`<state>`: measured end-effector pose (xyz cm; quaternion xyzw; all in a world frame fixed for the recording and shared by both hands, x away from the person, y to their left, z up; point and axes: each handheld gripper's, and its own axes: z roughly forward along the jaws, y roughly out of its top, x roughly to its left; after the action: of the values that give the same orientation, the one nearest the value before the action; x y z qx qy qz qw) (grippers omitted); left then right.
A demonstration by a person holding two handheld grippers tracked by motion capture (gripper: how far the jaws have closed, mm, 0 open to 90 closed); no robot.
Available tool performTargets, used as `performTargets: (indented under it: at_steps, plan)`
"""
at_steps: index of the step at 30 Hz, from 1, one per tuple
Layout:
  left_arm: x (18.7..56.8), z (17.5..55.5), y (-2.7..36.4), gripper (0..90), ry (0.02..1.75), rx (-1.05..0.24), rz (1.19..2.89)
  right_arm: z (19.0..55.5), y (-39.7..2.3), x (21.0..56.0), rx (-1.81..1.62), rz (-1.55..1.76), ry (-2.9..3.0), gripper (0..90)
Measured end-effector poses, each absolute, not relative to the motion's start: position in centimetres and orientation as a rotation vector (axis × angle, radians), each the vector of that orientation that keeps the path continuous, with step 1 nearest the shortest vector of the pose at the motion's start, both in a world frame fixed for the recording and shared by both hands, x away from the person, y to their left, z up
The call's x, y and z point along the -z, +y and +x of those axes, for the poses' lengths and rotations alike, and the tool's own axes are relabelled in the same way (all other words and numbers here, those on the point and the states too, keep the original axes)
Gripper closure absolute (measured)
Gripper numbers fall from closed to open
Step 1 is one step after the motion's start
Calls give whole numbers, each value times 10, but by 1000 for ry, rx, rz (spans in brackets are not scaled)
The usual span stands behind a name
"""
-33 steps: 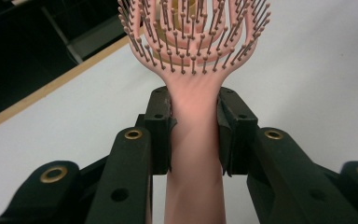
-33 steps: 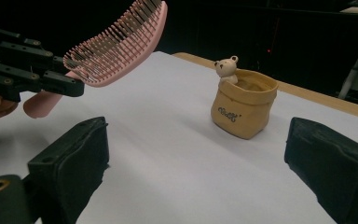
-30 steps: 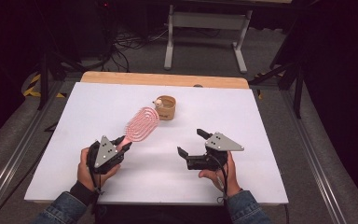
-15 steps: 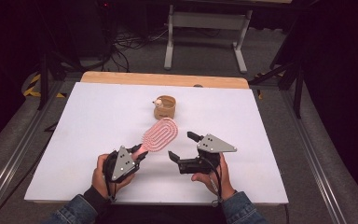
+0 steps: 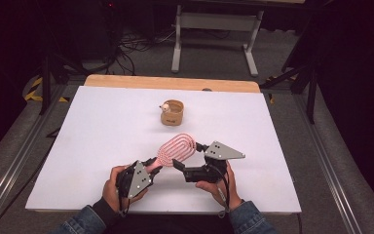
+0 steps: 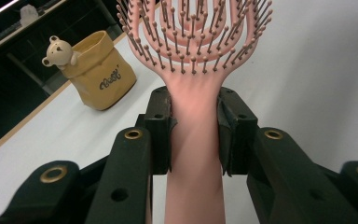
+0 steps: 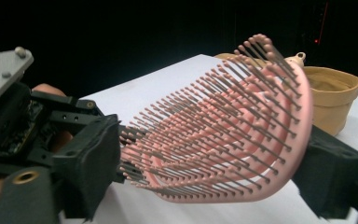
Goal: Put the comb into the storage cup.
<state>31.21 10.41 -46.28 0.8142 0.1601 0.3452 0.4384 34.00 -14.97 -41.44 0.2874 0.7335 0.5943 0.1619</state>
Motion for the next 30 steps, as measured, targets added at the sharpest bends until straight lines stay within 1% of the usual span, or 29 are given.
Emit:
performTargets:
  at_steps: [2, 6, 10, 11, 20, 24, 30]
  plan:
    - [464, 311, 102, 695, 387, -876, 2039, 341, -151, 415, -1725, 831, 2096, 265]
    - [466, 310, 99, 696, 356, -894, 2058, 338, -148, 416, -1743, 810, 2115, 383]
    - [466, 309, 99, 696, 344, -906, 2064, 335, -146, 416, -1762, 785, 2137, 535]
    - [466, 308, 98, 695, 339, -907, 2064, 335, -145, 416, -1764, 772, 2146, 551]
    - [466, 306, 96, 695, 308, -959, 2060, 329, -143, 413, -1761, 717, 2176, 599]
    - [466, 306, 95, 690, 305, -956, 2054, 326, -143, 411, -1758, 706, 2172, 621]
    - [465, 308, 98, 642, 331, -943, 2041, 325, -146, 410, -1757, 697, 2157, 630]
